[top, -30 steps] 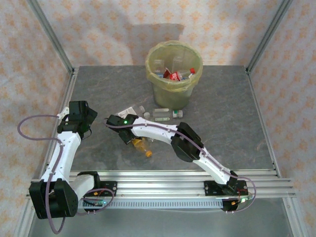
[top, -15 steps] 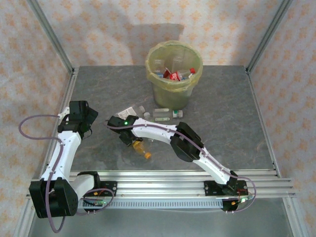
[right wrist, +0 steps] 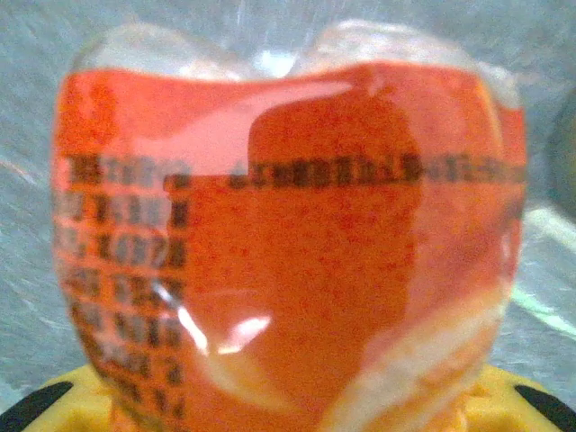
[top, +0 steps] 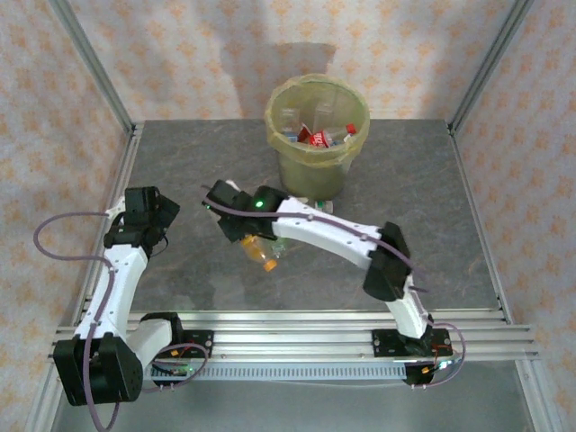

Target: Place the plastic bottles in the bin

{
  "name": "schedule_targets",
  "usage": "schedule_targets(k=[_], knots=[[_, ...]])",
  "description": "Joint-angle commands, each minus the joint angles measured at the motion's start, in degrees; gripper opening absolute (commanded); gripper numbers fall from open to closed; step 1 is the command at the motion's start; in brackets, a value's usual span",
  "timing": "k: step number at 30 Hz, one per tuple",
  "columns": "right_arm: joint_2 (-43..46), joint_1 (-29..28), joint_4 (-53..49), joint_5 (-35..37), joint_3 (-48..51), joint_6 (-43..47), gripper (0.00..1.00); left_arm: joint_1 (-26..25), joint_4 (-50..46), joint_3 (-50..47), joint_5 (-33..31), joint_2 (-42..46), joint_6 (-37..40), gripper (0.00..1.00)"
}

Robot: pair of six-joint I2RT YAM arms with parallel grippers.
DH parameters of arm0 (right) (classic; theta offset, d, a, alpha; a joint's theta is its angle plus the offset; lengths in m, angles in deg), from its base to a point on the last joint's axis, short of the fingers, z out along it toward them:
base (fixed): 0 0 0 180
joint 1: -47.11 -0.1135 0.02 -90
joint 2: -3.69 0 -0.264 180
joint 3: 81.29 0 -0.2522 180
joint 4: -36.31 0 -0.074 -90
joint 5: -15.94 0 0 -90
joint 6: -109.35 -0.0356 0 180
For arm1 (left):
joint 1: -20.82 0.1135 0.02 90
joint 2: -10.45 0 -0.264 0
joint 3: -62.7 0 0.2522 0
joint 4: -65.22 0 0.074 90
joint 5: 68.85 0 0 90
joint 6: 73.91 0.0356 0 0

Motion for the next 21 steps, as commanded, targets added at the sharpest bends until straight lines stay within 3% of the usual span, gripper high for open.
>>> schedule_targets(k=[1, 11, 21], knots=[[6.6, 1.7, 0.7, 6.6, 0.8, 0.9, 0.35, 0.5, -0.8, 1.5, 0.6, 1.3, 0.8, 1.00], [18.6, 8.0, 10.1, 11.8, 1.4, 7.0, 0.35, 0.5, 1.4, 0.9, 3.5, 1.4, 0.4, 1.00], [19.7, 15.3, 17.7, 11.5, -5.2, 10.2, 0.35, 0.4, 3.3, -0.4, 5.1, 1.4, 0.2, 1.00]])
